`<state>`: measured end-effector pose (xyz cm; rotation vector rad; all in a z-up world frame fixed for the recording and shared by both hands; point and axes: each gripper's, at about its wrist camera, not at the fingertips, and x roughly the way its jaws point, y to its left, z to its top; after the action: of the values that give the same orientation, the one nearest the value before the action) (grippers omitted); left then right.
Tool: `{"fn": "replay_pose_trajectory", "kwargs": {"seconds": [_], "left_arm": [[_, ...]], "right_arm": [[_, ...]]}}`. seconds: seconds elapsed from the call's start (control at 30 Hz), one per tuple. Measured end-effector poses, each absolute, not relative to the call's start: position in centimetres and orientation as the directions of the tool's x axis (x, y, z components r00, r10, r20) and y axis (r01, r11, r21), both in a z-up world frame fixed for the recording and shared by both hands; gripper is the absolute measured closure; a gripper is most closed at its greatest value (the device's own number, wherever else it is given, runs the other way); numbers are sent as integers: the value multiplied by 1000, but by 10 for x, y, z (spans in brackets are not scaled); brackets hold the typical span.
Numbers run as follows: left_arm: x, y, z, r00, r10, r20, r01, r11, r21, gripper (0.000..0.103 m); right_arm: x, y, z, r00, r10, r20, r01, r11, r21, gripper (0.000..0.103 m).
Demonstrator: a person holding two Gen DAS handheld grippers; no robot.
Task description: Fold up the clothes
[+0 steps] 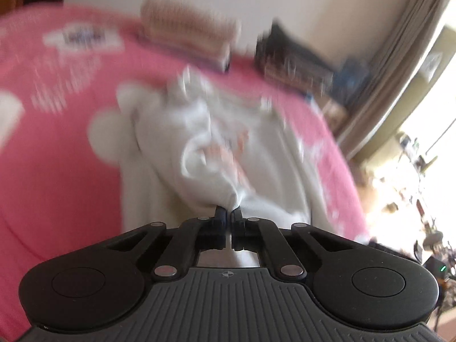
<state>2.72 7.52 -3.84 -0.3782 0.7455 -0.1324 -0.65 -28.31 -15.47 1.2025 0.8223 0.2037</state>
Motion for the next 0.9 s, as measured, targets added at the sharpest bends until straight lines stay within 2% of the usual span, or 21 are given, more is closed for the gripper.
{"fn": "replay_pose_trajectory", "kwargs": {"seconds": [0.13, 0.3, 0.67, 0.77, 0.8, 0.83, 0.87, 0.9], "left_arm": [[24, 115, -8, 819, -130, -559, -99, 927, -362, 102], [48, 172, -7, 826, 95, -556, -306, 903, -300, 102], [168, 274, 40, 772, 454, -445, -509, 861, -5, 102], [212, 283, 33, 748, 536, -392, -530, 837, 132, 100], [225, 286, 25, 734, 542, -409, -520, 836, 173, 99], [237, 289, 13, 713, 540, -447, -506, 838, 205, 94], [249, 293, -2, 680, 536, -500, -494, 839, 228, 77], [258, 297, -18, 639, 526, -561, -481, 843, 242, 67]], "right_arm": [[-6, -285, -156, 701, 555, -447, 277, 366, 888, 67], [-6, -286, -156, 701, 555, -448, 279, 365, 888, 67], [-4, -285, -157, 698, 546, -462, 281, 385, 879, 67], [0, -283, -159, 696, 539, -475, 285, 400, 871, 67], [2, -282, -160, 695, 536, -479, 285, 406, 868, 67], [3, -282, -160, 694, 535, -482, 286, 410, 866, 67], [4, -282, -161, 694, 534, -483, 286, 411, 866, 67], [5, -282, -162, 693, 534, -484, 287, 412, 865, 67]]}}
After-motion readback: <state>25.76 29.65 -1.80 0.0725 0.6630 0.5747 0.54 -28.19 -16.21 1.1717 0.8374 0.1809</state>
